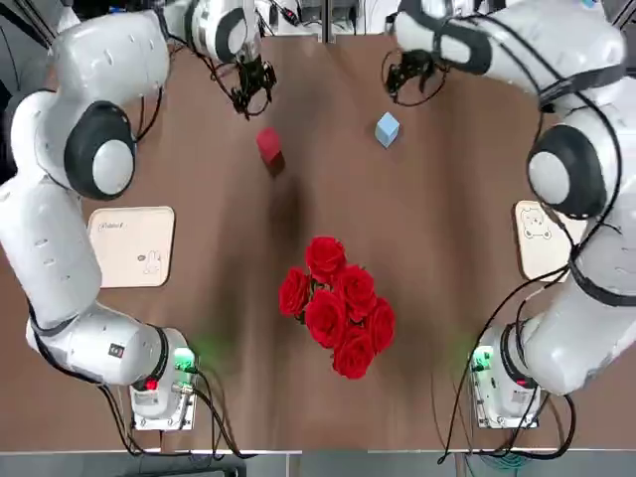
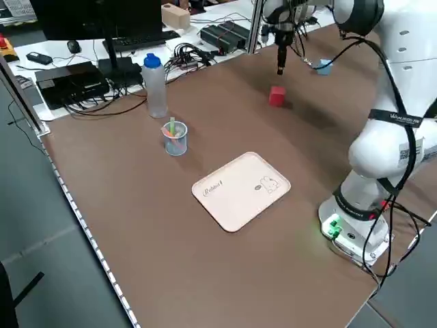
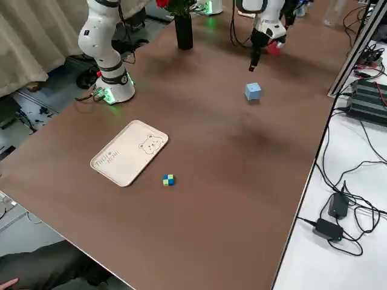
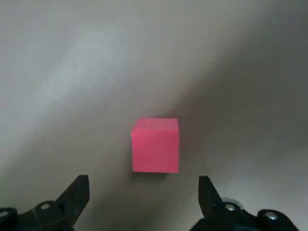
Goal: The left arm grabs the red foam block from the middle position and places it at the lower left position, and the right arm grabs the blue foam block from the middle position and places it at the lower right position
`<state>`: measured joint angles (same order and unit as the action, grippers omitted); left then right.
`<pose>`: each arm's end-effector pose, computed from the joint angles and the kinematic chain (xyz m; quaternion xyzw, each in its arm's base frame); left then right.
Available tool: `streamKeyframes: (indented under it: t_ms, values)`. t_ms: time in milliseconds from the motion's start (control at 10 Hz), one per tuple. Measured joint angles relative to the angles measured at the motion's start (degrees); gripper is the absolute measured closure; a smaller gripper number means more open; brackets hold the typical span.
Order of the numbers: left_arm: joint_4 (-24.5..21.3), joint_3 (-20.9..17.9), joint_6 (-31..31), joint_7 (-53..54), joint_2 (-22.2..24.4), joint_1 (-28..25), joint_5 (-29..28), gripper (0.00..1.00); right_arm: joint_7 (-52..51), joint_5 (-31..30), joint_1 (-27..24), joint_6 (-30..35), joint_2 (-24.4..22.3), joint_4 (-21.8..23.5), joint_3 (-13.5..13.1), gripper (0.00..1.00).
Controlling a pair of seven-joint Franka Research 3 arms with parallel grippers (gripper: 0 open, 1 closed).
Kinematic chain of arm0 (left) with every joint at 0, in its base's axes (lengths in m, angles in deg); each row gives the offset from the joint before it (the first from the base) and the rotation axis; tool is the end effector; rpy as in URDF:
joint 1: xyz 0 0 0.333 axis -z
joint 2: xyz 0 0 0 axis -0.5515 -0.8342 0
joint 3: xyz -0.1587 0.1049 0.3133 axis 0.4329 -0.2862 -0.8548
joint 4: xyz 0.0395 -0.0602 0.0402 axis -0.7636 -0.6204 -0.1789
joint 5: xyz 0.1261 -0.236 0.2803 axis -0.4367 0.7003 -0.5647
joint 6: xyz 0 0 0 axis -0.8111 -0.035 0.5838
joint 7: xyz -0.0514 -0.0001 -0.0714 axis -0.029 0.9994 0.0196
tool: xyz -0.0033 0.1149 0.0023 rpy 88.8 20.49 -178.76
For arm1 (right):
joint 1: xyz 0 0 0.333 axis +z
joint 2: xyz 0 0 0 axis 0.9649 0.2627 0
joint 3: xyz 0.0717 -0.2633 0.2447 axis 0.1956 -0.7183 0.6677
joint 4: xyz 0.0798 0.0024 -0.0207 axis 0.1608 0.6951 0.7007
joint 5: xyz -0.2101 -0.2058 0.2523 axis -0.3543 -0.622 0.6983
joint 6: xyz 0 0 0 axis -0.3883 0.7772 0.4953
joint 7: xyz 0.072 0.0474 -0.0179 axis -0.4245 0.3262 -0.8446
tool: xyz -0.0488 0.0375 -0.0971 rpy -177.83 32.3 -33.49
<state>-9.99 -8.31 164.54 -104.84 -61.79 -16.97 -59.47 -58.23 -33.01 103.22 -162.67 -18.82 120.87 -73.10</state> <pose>0.6169 -0.3082 0.3389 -0.9287 -0.3658 0.0601 0.0111 0.6301 0.3104 0.3874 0.9850 0.1672 -0.0419 0.0129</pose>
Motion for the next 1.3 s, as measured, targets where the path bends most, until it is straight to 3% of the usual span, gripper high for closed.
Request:
streamKeyframes:
  t_ms: [300, 600, 900, 1100, 1300]
  values:
    - [-3.1, -0.04, 8.2, -1.88, -2.69, 0.42, 0.0, 0.0, -3.61, -0.28, 2.07, -2.24, 5.18, -0.37, -0.06, 0.0]
    - [-3.59, -0.2, 9.76, -2.44, -4.92, 0.49, -1.65, 0.0, -11.72, -0.58, 1.44, -8.24, 7.88, -0.87, -1.1, 0.0]
    - [-3.89, -0.19, 12.5, -4.34, -7.7, 0.94, -3.83, 0.02, -15.33, -0.66, 0.62, -8.71, 8.63, -1.08, -1.6, 0.0]
    - [-3.89, -0.22, 13.52, -4.32, -8.74, 0.92, -4.75, 0.11, -15.91, -0.66, 0.37, -8.73, 8.97, -1.1, -1.55, 0.0]
    - [-3.58, -0.29, 13.17, -3.76, -8.49, 0.58, -5.93, 0.38, -15.91, -0.66, 0.75, -11.03, 10.44, -1.1, -1.33, 0.0]
